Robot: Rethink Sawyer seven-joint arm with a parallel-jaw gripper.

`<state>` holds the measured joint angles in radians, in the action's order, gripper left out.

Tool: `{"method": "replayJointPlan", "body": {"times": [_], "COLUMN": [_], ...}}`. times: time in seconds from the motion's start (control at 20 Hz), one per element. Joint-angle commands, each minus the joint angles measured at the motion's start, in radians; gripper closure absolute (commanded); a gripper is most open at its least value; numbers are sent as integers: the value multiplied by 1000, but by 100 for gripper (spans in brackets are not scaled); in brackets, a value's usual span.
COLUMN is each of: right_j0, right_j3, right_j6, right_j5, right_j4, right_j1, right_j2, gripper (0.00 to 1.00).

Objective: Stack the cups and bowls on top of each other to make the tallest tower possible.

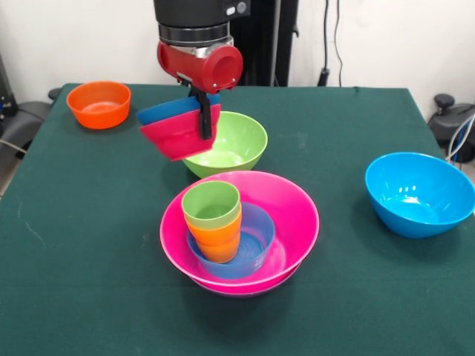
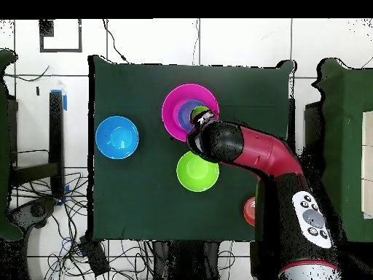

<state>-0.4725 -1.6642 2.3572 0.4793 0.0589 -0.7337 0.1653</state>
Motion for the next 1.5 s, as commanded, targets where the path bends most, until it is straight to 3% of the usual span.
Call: {"method": "replayJointPlan", "body": {"times": [0.05, 0.55, 1.5], "right_j0": [38, 57, 63], "right_j3": [93, 154, 97], "right_j6": [14, 37, 50], "right_j5": [96, 100, 17], "right_j4": [-19, -33, -73], "right_j1": [63, 111, 135], "right_j2": [61, 57, 65], "gripper": [100, 100, 100]}}
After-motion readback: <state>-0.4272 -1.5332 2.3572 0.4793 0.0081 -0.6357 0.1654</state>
